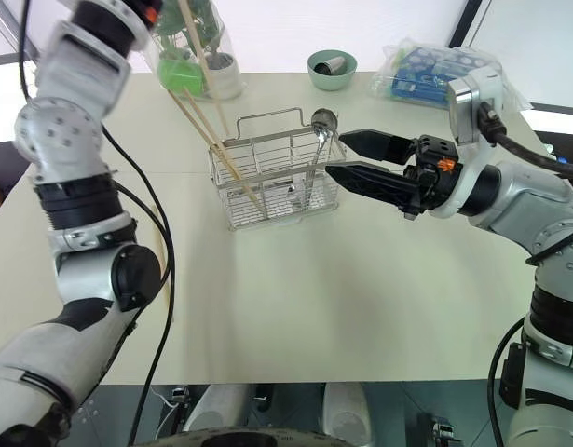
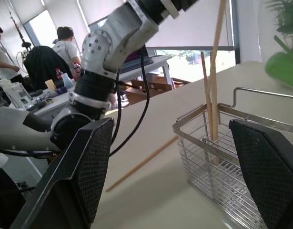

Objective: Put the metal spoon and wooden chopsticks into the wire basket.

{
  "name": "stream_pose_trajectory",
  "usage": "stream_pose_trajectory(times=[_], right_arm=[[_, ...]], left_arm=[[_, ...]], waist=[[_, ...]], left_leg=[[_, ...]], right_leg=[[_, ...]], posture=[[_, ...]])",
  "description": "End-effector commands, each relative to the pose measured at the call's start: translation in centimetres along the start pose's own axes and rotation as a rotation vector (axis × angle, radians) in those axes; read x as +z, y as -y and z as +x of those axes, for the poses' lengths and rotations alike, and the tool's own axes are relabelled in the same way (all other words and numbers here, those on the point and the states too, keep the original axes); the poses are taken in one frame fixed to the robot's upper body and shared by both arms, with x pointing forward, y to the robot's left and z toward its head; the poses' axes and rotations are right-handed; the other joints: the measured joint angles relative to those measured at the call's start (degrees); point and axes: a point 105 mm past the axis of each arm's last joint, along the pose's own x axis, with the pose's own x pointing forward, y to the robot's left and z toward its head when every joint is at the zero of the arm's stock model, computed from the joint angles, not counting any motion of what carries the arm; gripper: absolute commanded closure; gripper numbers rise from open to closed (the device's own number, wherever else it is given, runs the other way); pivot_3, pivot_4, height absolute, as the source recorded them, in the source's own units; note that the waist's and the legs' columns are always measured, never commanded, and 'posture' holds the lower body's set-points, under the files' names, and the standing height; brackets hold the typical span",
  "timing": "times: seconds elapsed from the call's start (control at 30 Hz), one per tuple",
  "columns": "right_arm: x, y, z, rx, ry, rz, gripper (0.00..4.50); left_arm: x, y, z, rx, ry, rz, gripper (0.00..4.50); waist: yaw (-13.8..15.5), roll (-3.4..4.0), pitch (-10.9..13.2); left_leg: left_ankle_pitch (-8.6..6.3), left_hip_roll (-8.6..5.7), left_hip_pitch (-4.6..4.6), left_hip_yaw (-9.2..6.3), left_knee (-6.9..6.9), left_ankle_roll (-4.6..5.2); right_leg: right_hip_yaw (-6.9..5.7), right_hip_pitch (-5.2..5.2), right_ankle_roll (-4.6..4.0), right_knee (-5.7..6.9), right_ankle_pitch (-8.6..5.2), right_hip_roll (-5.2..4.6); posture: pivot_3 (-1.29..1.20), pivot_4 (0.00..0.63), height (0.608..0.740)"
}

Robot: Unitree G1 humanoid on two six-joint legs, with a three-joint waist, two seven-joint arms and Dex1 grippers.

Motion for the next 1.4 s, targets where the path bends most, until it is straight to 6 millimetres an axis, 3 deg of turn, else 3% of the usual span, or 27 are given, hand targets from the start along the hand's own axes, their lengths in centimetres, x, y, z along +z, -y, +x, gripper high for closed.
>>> stream_pose_trajectory(times=[0.03, 0.1, 0.2, 0.43, 0.63, 0.77, 0.9, 1.1, 1.2, 1.4], right_arm=[[1.4, -0.7, -0.4, -0.002, 0.047, -0.057, 0.52], [1.5, -0.7, -0.6, -0.009, 0.053, -0.058, 0.52], [1.6, -0.5, -0.7, -0.022, 0.06, -0.057, 0.52], [1.4, -0.1, -0.7, -0.031, 0.069, -0.047, 0.52], [1.4, 0.2, -0.5, -0.028, 0.08, -0.045, 0.52], [1.1, 0.4, -0.4, -0.024, 0.082, -0.045, 0.52], [0.8, 0.5, -0.2, -0.011, 0.087, -0.041, 0.52], [0.5, 0.7, 0.0, 0.008, 0.073, -0.036, 0.52], [0.5, 0.8, 0.0, 0.014, 0.07, -0.037, 0.52], [0.4, 0.9, 0.2, 0.017, 0.082, -0.03, 0.52]], left_arm=[[-0.2, 1.7, -0.3, -0.066, 0.03, 0.079, 4.42], [-1.3, 1.8, -0.6, -0.069, 0.018, 0.102, 4.42], [-2.6, 2.3, -1.4, -0.085, 0.006, 0.087, 3.37], [-1.5, 2.7, -2.2, -0.081, 0.025, 0.135, 0.05], [3.4, -3.5, -4.5, 0.302, 0.017, 0.219, 0.05], [3.7, -7.5, -7.0, 0.611, -0.112, 0.341, 0.05], [-1.8, -11.9, -13.4, 0.955, -0.504, 0.319, 0.05], [-8.4, -12.7, -18.7, 1.084, -0.782, 0.169, 0.05], [-9.9, -12.9, -20.1, 1.108, -0.842, 0.163, 0.05], [-10.7, -13.7, -21.4, 1.142, -0.905, 0.163, 0.05]], waist=[[-0.03, 0.0, 0.0], [-0.05, 0.0, 0.0], [-0.02, 0.0, 0.0], [0.0, 0.0, 0.0], [-0.44, 0.02, -0.01], [-0.02, 0.01, -0.01], [0.24, 0.01, -0.04], [0.15, -0.07, 0.0], [-0.04, -0.05, -0.01], [0.21, -0.05, -0.01]], left_leg=[[0.0, 0.0, 0.0, 0.0, 0.0, 0.0], [0.0, 0.0, -0.01, 0.0, 0.0, 0.0], [0.0, 0.01, -0.01, 0.0, -0.02, 0.01], [0.0, 0.01, -0.02, 0.0, -0.01, 0.01], [0.0, 0.06, 0.03, 0.0, -0.04, 0.02], [0.0, 0.05, 0.02, 0.0, -0.04, 0.02], [-0.01, -0.03, 0.08, -0.01, -0.02, 0.03], [-0.01, 0.02, 0.05, -0.02, 0.02, -0.01], [-0.08, 0.03, 0.07, -0.01, -0.02, -0.14], [-0.09, 0.06, 0.07, 0.01, -0.02, -0.19]], right_leg=[[0.0, 0.0, 0.0, 0.0, 0.0, 0.0], [0.0, -0.01, -0.01, 0.0, 0.0, 0.0], [0.01, -0.02, -0.01, -0.01, 0.0, 0.0], [0.0, -0.01, -0.01, -0.02, 0.0, 0.0], [0.01, -0.03, -0.02, -0.01, -0.01, 0.05], [0.0, -0.03, -0.01, -0.01, -0.01, 0.07], [-0.01, 0.07, 0.0, -0.01, 0.0, 0.08], [-0.03, 0.02, 0.01, 0.04, 0.0, 0.23], [-0.02, 0.01, 0.0, 0.03, 0.0, 0.12], [-0.02, 0.01, -0.01, 0.02, 0.0, 0.11]], posture=[[0.0, 0.15, 0.684], [0.0, 0.15, 0.684], [0.0, 0.15, 0.684], [0.0, 0.15, 0.684], [0.0, 0.15, 0.684], [0.0, 0.15, 0.684], [0.0, 0.15, 0.684], [0.0, 0.15, 0.684], [0.0, 0.15, 0.684], [0.0, 0.15, 0.684]])
